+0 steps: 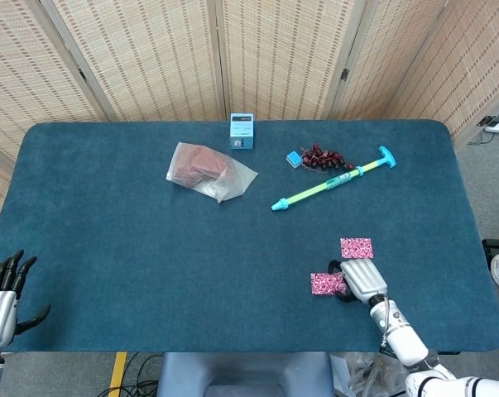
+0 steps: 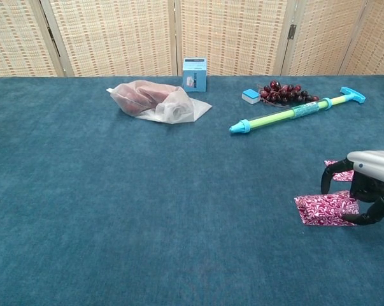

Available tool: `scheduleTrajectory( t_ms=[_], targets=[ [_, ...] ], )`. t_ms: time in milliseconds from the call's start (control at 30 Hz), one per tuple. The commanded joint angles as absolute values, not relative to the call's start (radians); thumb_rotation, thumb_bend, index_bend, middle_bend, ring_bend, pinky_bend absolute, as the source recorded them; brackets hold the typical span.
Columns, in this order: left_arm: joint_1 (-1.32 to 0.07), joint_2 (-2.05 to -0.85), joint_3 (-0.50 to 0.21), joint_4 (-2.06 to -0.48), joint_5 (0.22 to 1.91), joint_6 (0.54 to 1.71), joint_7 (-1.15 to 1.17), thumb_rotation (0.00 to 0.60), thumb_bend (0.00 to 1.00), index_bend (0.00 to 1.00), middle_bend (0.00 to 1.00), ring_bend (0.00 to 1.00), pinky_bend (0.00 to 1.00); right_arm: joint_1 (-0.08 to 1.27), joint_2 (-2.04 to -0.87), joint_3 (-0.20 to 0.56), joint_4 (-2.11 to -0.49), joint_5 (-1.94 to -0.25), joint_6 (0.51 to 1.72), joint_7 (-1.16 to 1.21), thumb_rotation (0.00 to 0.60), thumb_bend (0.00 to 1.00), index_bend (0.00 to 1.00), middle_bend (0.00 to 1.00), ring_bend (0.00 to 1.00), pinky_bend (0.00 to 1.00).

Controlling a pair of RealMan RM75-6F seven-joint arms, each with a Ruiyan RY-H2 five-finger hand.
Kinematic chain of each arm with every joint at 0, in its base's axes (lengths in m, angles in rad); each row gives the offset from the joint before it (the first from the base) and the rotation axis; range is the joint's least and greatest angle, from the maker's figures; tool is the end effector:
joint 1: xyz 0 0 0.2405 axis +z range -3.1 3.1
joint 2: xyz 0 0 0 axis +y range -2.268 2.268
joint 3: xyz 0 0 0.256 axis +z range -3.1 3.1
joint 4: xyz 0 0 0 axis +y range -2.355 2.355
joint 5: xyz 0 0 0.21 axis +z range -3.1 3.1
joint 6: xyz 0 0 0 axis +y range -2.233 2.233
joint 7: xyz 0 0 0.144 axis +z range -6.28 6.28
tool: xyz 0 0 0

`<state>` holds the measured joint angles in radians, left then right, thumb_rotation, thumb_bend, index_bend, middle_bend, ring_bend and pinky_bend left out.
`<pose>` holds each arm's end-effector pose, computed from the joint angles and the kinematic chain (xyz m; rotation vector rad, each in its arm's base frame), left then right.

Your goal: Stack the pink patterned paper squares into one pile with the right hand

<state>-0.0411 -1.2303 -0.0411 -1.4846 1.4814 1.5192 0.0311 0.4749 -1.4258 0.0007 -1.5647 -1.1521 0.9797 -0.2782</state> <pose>-0.3344 0.1658 0.1391 -1.3394 -0.8837 -0.8422 -0.2568 -0.2551 -0.0021 1.8098 -1.1877 0.6565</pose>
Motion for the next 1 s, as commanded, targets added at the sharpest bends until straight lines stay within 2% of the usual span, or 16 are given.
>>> scheduleTrajectory(
  t_ms=[33, 233, 767, 1000],
  targets=[
    [-0.040, -1.230, -0.041, -1.484, 1.482, 1.521, 0.030, 0.600, 0.26, 0.13, 0.05, 0.04, 0.11, 0.469, -1.429, -0.001, -1.560, -1.154, 0.984, -0.277, 0.600, 0.30, 0.39, 1.00, 1.00, 1.00],
    [-0.040, -1.232, -0.039, -1.483, 1.482, 1.520, 0.030, 0.600, 0.26, 0.13, 0.05, 0.04, 0.11, 0.466, -1.438, 0.002, -1.549, -1.158, 0.982, -0.274, 0.600, 0.28, 0.38, 1.00, 1.00, 1.00],
    [-0.037, -1.232, -0.040, -1.473, 1.480, 1.524, 0.022, 0.600, 0.26, 0.13, 0.05, 0.04, 0.11, 0.466, -1.458, 0.013, -1.530, -1.163, 0.969, -0.263, 0.600, 0.24, 0.31, 1.00, 1.00, 1.00],
    [-0.034, -1.233, -0.040, -1.468, 1.480, 1.527, 0.018, 0.600, 0.26, 0.13, 0.05, 0.04, 0.11, 0.448, -1.437, 0.025, -1.551, -1.186, 1.013, -0.242, 0.600, 0.24, 0.28, 1.00, 1.00, 1.00]
  ],
)
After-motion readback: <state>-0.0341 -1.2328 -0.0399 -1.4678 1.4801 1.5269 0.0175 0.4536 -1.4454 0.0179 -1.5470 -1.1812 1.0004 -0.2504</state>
